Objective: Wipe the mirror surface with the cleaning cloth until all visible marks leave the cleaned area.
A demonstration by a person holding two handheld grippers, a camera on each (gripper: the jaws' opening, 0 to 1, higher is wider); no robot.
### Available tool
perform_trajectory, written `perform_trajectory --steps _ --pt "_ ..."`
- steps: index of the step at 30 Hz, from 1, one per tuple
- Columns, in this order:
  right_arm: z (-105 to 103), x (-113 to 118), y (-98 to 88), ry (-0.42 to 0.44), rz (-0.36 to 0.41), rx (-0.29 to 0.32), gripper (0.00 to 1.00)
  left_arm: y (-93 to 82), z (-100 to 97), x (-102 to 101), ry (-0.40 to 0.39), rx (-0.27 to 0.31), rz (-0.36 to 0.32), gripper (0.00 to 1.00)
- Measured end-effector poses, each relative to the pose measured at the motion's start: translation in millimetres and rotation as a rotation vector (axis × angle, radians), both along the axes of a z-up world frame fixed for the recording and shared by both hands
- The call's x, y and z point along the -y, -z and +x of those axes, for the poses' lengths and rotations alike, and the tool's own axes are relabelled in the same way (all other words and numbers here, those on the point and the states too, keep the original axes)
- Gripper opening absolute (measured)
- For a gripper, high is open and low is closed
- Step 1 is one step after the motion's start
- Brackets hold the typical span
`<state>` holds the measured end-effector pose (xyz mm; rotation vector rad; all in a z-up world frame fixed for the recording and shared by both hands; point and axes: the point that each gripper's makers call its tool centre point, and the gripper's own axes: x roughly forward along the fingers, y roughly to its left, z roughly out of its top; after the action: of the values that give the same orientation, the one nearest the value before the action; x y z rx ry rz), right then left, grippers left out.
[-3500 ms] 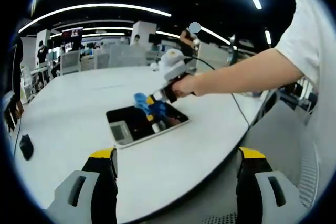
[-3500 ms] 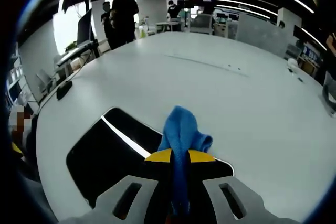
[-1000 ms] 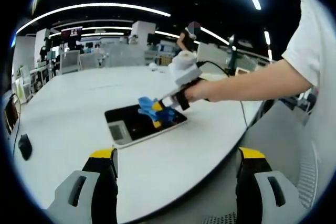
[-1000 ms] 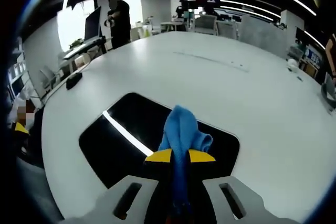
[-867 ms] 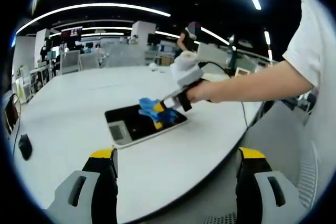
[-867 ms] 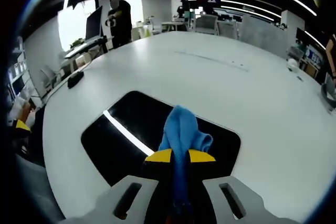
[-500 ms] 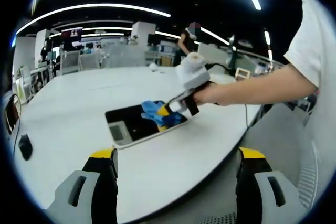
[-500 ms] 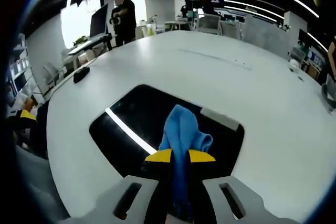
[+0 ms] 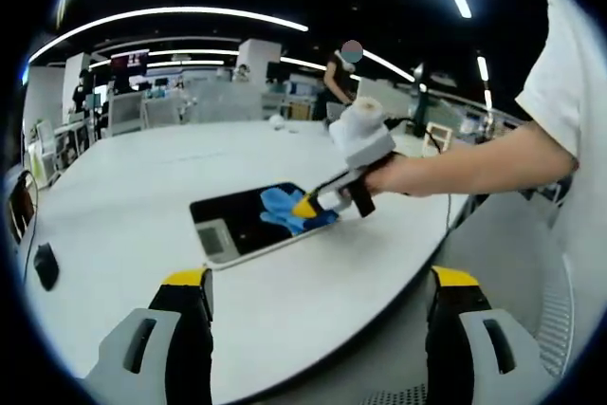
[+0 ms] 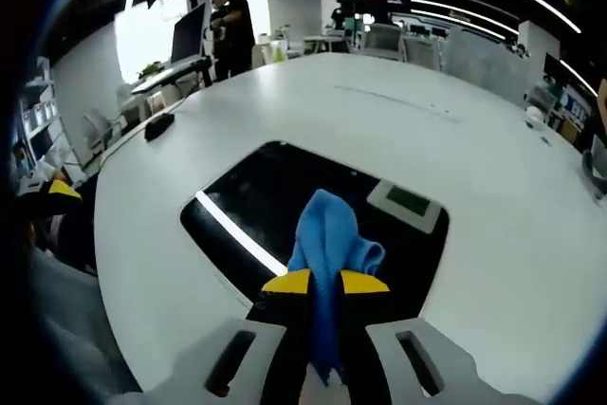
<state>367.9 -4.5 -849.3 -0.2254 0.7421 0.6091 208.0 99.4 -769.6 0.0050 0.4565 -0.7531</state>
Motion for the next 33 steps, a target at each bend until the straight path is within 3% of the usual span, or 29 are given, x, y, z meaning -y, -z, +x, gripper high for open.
perform_trajectory --steps 33 --pt "-29 0 3.0 -0.016 0.013 -0.021 0.05 -1.3 1.4 -2 -0.016 0.015 0.007 0.94"
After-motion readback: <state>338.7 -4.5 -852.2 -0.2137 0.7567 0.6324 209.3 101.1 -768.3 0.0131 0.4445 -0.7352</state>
